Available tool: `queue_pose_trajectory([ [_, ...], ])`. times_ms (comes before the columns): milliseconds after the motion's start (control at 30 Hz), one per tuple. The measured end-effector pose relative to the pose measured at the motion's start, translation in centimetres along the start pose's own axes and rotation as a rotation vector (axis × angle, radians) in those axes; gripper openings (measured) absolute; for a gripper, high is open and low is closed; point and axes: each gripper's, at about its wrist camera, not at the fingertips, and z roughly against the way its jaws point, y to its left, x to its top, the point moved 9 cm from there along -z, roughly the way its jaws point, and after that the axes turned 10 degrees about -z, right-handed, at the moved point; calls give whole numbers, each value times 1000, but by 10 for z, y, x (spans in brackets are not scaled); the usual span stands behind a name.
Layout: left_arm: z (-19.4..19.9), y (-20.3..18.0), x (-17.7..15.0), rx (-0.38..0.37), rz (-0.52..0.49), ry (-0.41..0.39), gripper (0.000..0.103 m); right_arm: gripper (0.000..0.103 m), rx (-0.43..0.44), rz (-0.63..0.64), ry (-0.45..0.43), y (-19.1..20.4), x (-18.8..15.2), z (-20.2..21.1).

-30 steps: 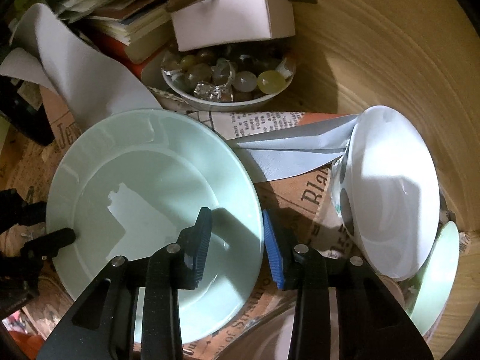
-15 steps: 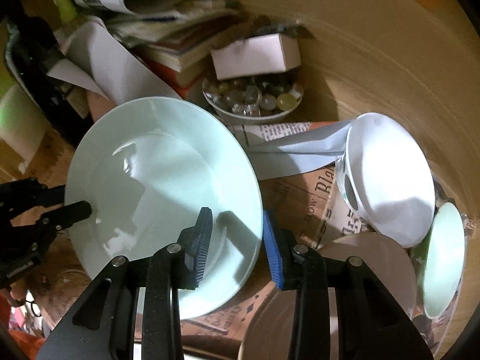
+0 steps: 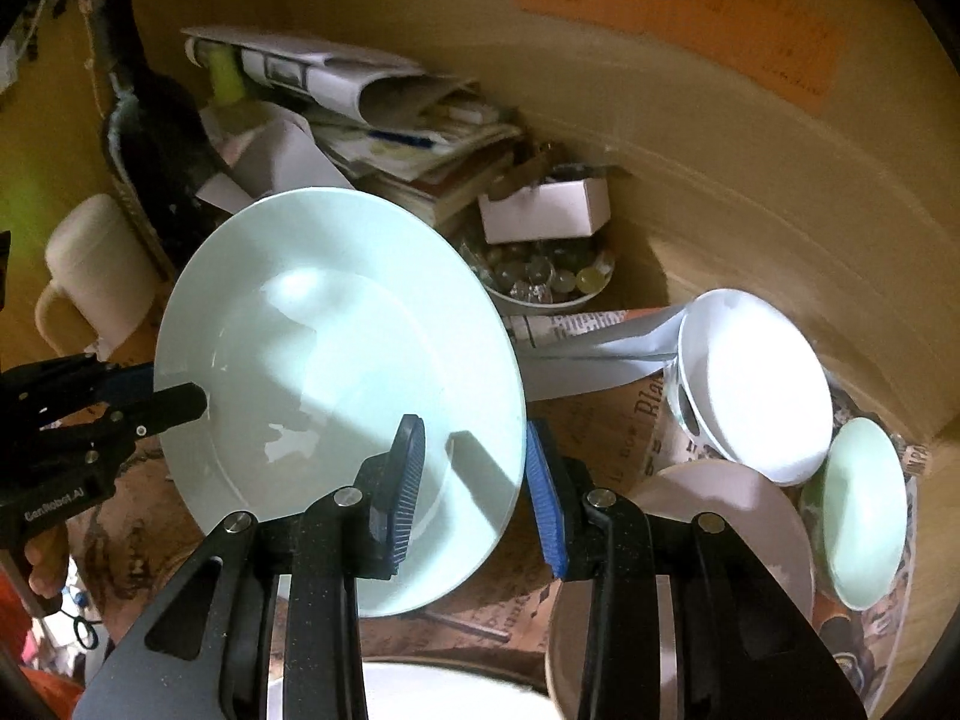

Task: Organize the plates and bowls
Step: 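Carry the mint-green plate with both tools toward the stacked plates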

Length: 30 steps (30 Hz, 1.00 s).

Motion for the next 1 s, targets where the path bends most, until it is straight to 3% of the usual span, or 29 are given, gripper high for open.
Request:
queue_pose_trajectory([
  [367,24,-19,1,-5,-3,-54,28,31,5,-38,-31,-8,-9,1],
  [1000,56,-77,-20,-40,-76,-80,28,31,-41,-91,-95,-29,-54,54],
])
